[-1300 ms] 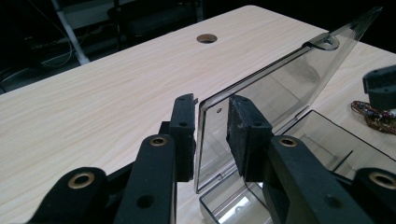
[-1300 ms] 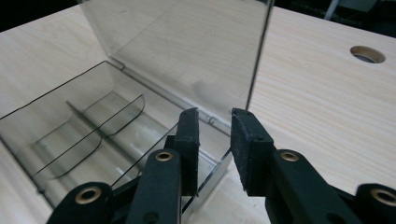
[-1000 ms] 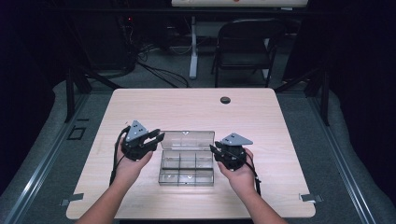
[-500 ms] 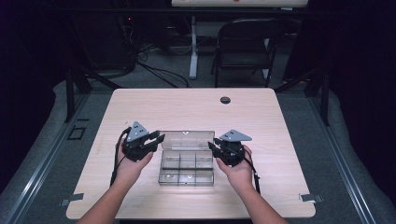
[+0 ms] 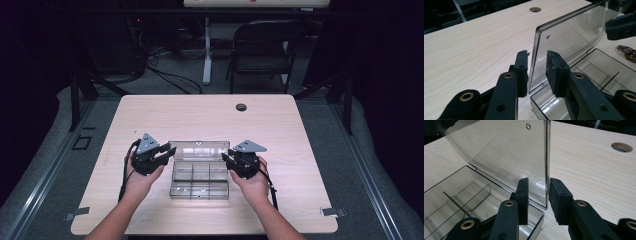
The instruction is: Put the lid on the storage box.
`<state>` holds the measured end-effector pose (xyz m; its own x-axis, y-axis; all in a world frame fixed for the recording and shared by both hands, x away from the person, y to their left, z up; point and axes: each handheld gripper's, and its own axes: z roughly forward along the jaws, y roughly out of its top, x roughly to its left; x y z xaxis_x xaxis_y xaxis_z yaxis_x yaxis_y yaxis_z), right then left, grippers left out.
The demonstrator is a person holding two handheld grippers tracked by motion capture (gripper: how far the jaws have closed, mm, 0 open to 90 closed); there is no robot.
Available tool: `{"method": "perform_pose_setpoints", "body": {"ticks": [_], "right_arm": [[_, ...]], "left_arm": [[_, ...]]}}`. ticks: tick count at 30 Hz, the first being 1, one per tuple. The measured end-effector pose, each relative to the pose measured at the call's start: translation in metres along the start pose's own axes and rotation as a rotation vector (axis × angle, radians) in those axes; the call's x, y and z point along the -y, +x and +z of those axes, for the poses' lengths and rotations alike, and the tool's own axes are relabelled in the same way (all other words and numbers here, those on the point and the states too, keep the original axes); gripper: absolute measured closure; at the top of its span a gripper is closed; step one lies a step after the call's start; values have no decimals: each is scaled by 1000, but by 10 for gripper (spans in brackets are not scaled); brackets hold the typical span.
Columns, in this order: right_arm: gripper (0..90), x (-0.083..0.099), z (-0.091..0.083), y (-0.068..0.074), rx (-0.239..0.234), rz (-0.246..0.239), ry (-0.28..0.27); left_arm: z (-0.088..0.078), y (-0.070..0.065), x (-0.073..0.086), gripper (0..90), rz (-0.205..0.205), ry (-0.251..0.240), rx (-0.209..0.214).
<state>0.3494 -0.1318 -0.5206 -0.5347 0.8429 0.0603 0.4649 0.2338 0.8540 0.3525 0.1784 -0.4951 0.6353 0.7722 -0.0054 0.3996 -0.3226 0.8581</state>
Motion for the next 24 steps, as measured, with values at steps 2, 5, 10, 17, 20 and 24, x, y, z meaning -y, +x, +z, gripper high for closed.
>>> {"method": "perform_pose_setpoints", "body": {"ticks": [2, 5, 10, 17, 20, 24], "right_arm": [[701, 0, 1, 0, -3, 4, -1], [703, 1, 2, 0, 0, 4, -1], [708, 2, 3, 0, 3, 7, -2], [708, 4, 4, 0, 1, 5, 3], [707, 4, 6, 0, 5, 6, 4], [707, 5, 8, 0, 8, 5, 8]], "left_arm": [[1, 0, 1, 713, -3, 0, 0], [3, -1, 4, 713, -5, 8, 4], [6, -1, 6, 714, -8, 11, 4], [13, -1, 13, 714, -22, 28, 10], [16, 0, 17, 714, -29, 33, 6], [20, 1, 20, 714, -33, 46, 10]]}}
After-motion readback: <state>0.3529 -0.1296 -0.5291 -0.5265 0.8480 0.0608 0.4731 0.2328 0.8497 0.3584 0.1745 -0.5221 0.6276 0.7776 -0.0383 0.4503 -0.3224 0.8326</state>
